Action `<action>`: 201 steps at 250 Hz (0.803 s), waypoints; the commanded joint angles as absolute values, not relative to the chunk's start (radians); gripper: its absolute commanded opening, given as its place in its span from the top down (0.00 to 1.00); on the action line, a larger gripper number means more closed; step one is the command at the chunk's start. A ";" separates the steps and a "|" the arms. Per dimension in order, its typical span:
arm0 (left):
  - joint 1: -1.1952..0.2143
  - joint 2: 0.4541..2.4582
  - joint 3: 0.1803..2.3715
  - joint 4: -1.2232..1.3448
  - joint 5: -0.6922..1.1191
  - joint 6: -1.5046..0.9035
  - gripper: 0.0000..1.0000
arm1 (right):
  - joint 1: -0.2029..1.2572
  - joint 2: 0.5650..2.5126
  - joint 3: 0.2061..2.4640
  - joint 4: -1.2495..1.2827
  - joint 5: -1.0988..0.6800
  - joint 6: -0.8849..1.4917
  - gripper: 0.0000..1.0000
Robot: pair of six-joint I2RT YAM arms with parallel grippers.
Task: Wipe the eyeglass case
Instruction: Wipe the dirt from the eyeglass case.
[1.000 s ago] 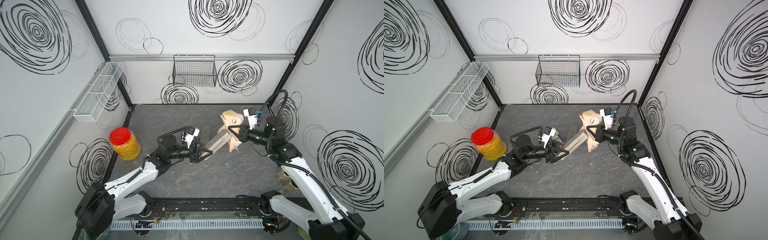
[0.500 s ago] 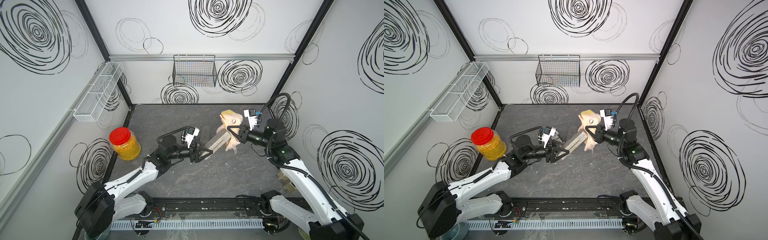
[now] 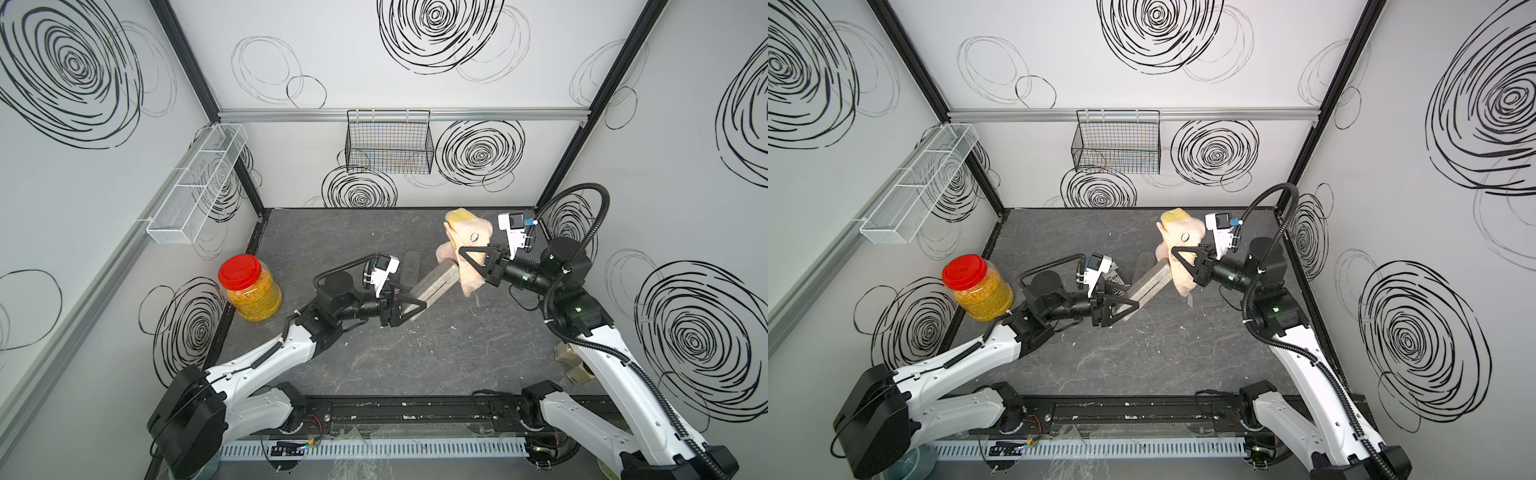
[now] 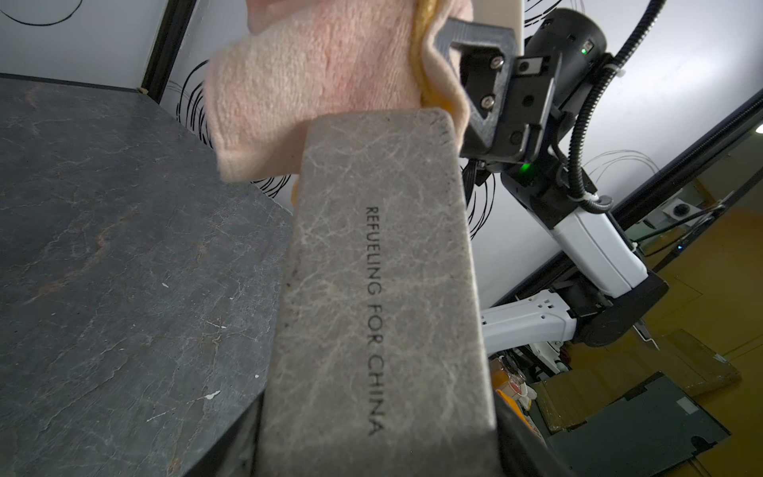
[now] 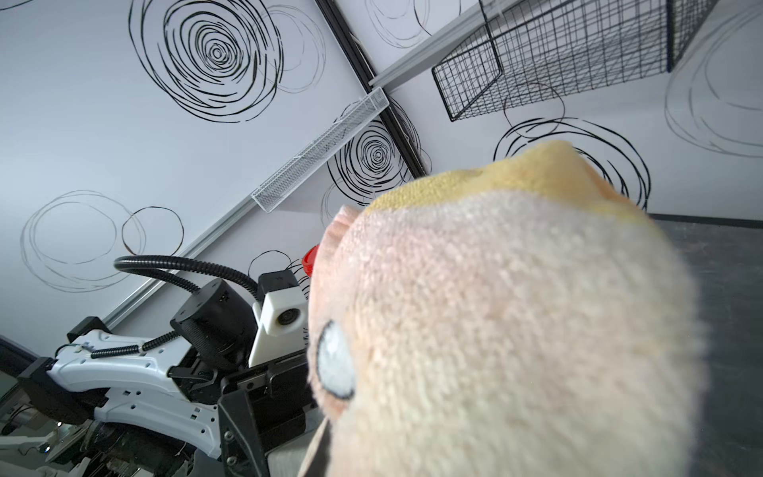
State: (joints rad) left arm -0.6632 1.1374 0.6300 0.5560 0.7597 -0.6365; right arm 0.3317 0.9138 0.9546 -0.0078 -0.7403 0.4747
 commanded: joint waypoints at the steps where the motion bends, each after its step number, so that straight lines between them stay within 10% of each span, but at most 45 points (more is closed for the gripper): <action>1: -0.669 1.146 0.673 0.646 0.770 -0.630 0.44 | 0.333 0.937 0.970 0.002 -0.763 0.473 0.92; 201: -0.654 1.142 0.680 0.628 0.762 -0.624 0.45 | 0.325 0.963 0.986 -0.186 -0.560 0.382 0.93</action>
State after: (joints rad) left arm -0.6643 1.1873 0.6697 0.5400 0.7746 -0.6182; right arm 0.3267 0.9722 0.9554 -0.1356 -0.6266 0.4179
